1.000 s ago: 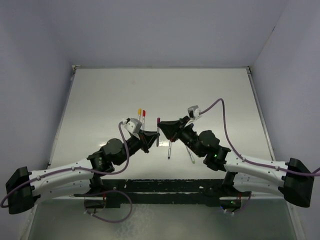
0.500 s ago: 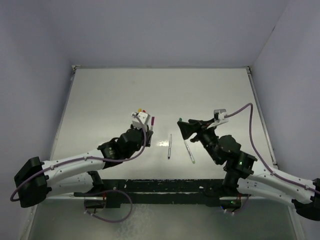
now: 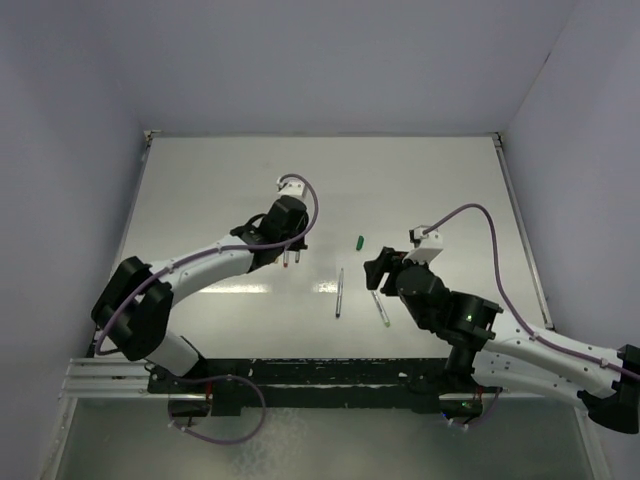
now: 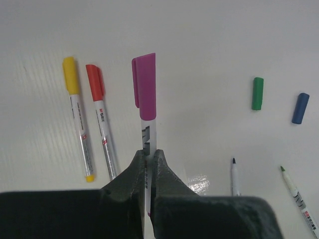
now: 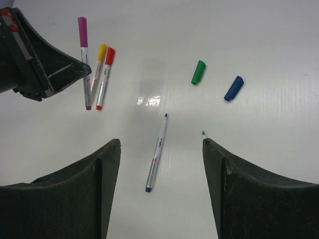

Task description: Insert the pens into the pen caps

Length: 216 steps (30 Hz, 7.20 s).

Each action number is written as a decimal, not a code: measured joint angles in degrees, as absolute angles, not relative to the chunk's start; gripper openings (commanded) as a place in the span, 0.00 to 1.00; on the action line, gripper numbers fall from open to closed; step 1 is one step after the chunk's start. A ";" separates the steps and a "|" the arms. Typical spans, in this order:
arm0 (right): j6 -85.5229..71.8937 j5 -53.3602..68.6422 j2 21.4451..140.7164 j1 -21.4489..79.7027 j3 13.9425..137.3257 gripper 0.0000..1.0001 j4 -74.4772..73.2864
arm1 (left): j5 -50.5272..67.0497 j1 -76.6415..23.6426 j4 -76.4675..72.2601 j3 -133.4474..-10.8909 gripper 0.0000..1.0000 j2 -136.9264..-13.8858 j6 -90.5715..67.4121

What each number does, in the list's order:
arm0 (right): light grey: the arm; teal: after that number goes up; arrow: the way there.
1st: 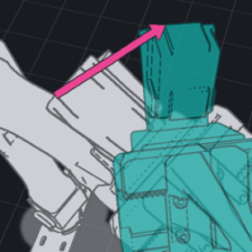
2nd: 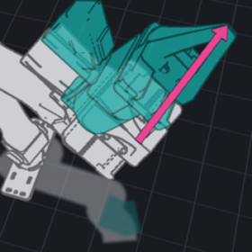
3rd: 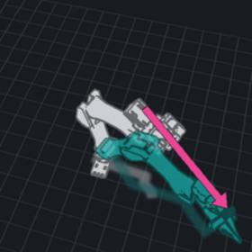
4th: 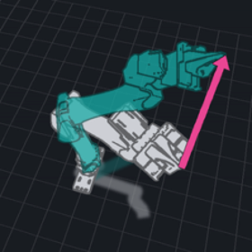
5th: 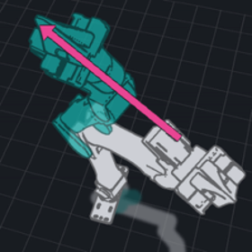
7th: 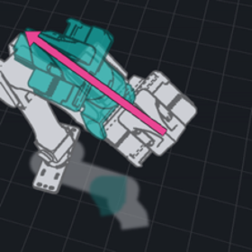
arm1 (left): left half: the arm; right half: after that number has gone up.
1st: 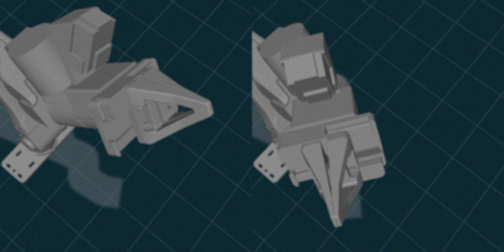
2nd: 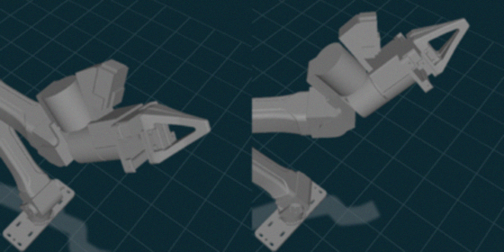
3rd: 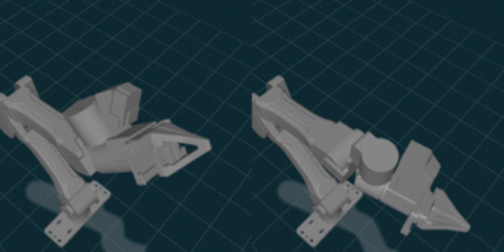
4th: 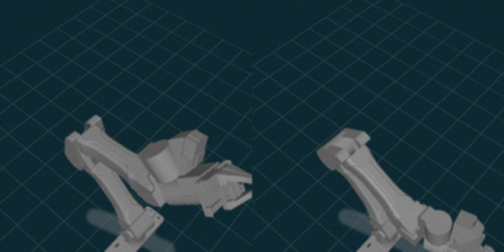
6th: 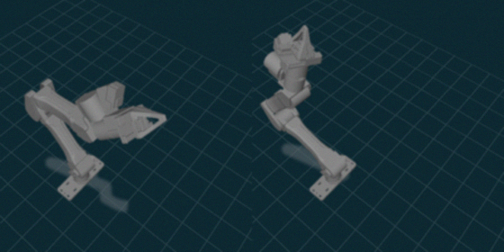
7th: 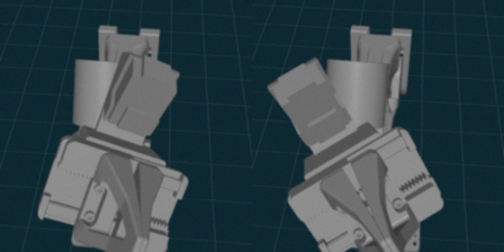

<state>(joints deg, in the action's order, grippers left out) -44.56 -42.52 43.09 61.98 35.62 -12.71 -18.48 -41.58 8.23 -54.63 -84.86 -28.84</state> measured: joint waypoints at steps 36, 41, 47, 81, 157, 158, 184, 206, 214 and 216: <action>-50.00 -42.02 44.21 61.98 35.62 0.69 -14.94 | -12.91 -34.85 16.51 -67.24 0.17 -107.79 -36.58; -50.02 -41.85 44.31 61.98 35.29 0.69 -14.98 | -13.06 -34.76 17.39 -68.27 0.19 -108.49 -36.62; -50.02 -41.80 44.71 61.98 35.24 0.68 -14.98 | -13.26 -34.76 18.50 -68.82 0.26 -108.49 -36.38; -45.69 -48.18 42.13 52.27 34.96 0.81 -15.77 | -13.37 -49.58 19.57 -60.05 0.34 -88.51 -35.97; -41.04 -32.71 57.28 32.93 40.62 0.57 -18.11 | -9.82 -58.00 30.57 -72.55 0.34 -109.80 -36.53; -41.08 -32.38 57.52 32.93 40.71 0.57 -18.17 | -9.65 -57.93 31.00 -72.97 0.34 -110.10 -36.18; -41.87 -31.97 58.00 32.93 41.23 0.53 -18.26 | -10.87 -60.29 23.27 -71.59 0.00 -112.75 -37.17; -41.80 -29.80 77.49 32.93 46.28 0.49 -16.36 | -10.83 -60.51 29.08 -53.25 0.00 -89.47 -40.97; -41.63 -27.18 83.59 32.93 48.84 0.47 -15.53 | -10.79 -60.51 33.17 -52.01 0.00 -80.66 -40.95; -41.63 -27.03 83.92 32.93 48.90 0.47 -15.42 | -10.70 -60.51 34.28 -51.99 0.00 -81.69 -40.95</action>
<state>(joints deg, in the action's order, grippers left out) -41.63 -27.03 83.92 32.93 48.90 -15.42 -10.70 -60.51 34.28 -51.99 -81.69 -40.95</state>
